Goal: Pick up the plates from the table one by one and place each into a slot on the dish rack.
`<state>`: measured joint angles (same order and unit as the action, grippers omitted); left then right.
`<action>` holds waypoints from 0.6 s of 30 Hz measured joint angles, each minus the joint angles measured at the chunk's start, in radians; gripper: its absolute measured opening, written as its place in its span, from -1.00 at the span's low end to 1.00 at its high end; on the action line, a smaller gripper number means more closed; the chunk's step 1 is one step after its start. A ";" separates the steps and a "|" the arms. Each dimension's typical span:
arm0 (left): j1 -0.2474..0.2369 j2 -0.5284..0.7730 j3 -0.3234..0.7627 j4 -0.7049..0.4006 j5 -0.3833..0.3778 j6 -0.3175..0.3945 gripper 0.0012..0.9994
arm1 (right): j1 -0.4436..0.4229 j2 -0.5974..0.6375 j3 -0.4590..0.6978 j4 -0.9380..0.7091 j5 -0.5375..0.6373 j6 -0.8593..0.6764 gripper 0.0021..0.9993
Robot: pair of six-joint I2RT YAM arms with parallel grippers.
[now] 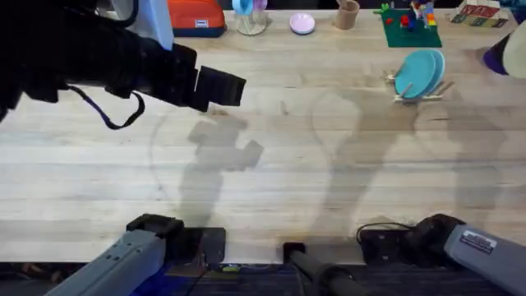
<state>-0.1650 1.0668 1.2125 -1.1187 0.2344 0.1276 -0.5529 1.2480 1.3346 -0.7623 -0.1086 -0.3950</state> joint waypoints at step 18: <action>0.000 0.000 0.000 0.000 0.000 0.000 0.99 | 0.000 0.088 0.000 0.070 -0.061 -0.003 -0.95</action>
<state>-0.1650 1.0668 1.2125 -1.1187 0.2344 0.1276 -0.5529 1.3355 1.3350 -0.6928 -0.1691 -0.3977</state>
